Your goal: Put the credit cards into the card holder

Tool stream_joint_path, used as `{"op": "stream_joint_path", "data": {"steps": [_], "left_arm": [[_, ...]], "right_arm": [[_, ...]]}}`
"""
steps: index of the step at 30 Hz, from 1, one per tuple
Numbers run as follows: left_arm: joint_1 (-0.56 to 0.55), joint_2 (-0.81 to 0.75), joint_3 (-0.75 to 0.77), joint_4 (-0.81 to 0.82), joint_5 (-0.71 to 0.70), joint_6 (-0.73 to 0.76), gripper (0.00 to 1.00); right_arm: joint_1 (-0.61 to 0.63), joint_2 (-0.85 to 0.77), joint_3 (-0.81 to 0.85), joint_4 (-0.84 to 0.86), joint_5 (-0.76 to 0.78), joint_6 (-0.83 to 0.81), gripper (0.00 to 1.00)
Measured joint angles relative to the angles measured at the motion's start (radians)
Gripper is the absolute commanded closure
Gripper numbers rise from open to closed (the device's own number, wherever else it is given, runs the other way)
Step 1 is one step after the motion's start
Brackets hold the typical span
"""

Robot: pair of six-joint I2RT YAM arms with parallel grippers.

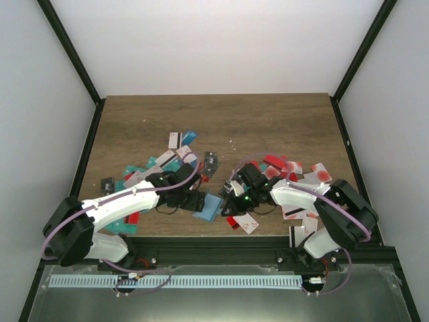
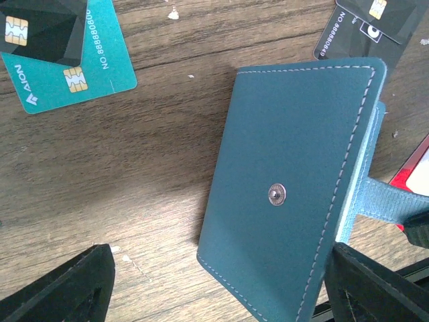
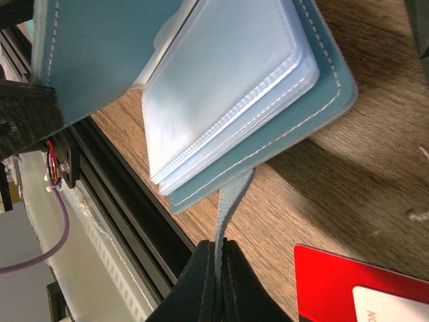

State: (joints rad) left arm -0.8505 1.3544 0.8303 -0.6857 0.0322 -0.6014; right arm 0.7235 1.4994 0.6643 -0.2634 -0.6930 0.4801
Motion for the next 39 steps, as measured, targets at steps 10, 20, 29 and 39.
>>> {"op": "stream_joint_path", "data": {"steps": [10,20,29,39], "left_arm": [[0.024,0.0,0.0,-0.004,-0.036,-0.01,0.42],[0.085,-0.01,-0.058,0.053,-0.043,-0.03,0.81],[0.164,-0.046,-0.15,0.118,0.012,-0.061,0.96],[0.168,-0.169,-0.267,0.107,0.021,-0.172,0.96]], "right_arm": [[0.0,0.016,0.0,0.0,0.013,-0.003,0.99],[0.0,0.079,0.0,-0.012,0.038,-0.013,0.99],[0.0,0.131,0.037,-0.02,0.066,0.008,0.99],[0.0,0.241,0.157,-0.022,0.055,0.018,0.99]]}}
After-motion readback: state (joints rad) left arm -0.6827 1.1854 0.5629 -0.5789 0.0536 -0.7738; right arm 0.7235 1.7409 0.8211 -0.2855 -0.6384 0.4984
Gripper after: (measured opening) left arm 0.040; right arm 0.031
